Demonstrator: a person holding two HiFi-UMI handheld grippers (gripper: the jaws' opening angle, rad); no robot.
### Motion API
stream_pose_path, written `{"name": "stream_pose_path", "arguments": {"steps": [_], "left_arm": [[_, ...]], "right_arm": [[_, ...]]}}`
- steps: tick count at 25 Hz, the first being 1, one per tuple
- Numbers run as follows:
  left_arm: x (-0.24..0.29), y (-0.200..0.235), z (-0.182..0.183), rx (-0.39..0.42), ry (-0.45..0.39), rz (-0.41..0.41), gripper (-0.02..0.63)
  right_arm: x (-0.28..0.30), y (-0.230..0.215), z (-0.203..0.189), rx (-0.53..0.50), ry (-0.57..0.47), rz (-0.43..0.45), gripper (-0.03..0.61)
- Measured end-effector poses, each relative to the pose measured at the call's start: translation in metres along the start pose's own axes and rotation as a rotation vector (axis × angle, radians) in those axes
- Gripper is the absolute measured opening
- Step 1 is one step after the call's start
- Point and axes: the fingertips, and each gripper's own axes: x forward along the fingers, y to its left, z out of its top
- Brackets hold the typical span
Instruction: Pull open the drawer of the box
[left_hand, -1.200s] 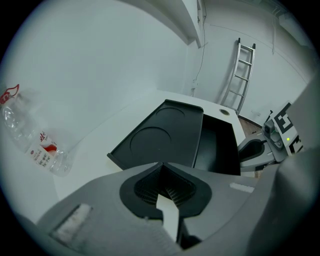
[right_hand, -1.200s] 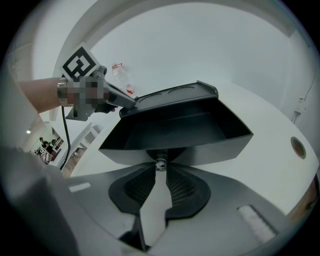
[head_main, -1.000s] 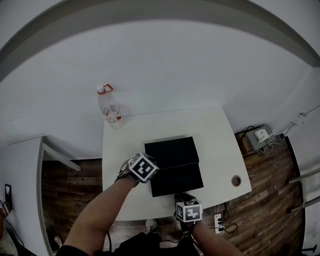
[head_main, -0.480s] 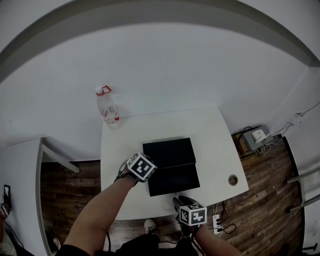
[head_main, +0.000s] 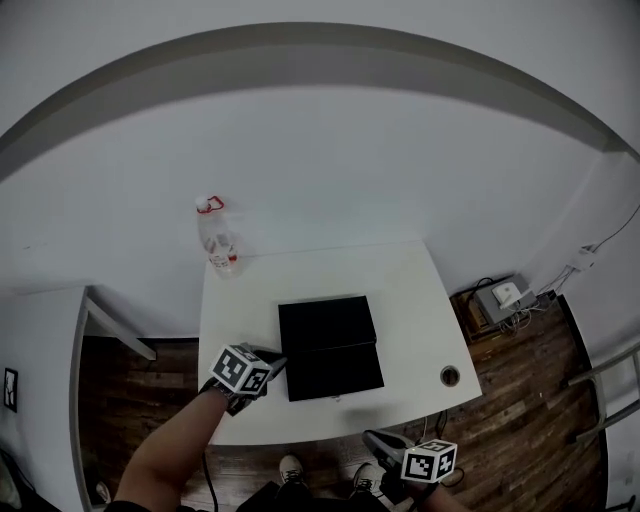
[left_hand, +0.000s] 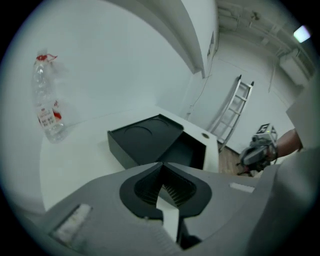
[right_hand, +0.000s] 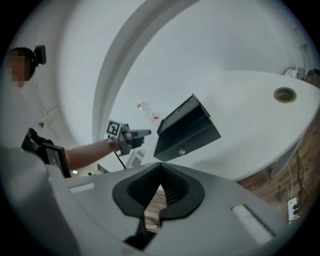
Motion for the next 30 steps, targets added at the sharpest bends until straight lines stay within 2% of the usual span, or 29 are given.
{"name": "stream_pose_path", "arguments": {"steps": [3, 6, 10, 15, 21, 25, 30], "left_arm": [[-0.026, -0.05, -0.025, -0.104, -0.05, -0.173, 0.005], [-0.047, -0.101, -0.047, -0.257, -0.123, -0.303, 0.005], [-0.063, -0.163, -0.061, -0.435, -0.26, -0.416, 0.005], [-0.062, -0.223, -0.063, -0.568, -0.392, -0.485, 0.005], [-0.055, -0.272, -0.068, -0.603, -0.42, -0.524, 0.005], [-0.056, -0.283, -0.068, -0.608, -0.428, -0.524, 0.005], [-0.054, -0.284, -0.068, -0.575, -0.423, -0.494, 0.005]], "right_arm": [[-0.026, 0.007, 0.007, 0.008, -0.035, 0.058, 0.005], [-0.047, 0.016, 0.013, -0.003, -0.059, 0.102, 0.005], [-0.063, 0.033, 0.023, -0.019, -0.085, 0.168, 0.005], [-0.066, 0.055, 0.03, -0.026, -0.064, 0.264, 0.005], [-0.06, 0.076, 0.025, -0.086, 0.02, 0.363, 0.005], [-0.059, 0.089, 0.014, -0.116, 0.076, 0.416, 0.005], [-0.062, 0.091, 0.012, -0.103, 0.078, 0.429, 0.005]]}}
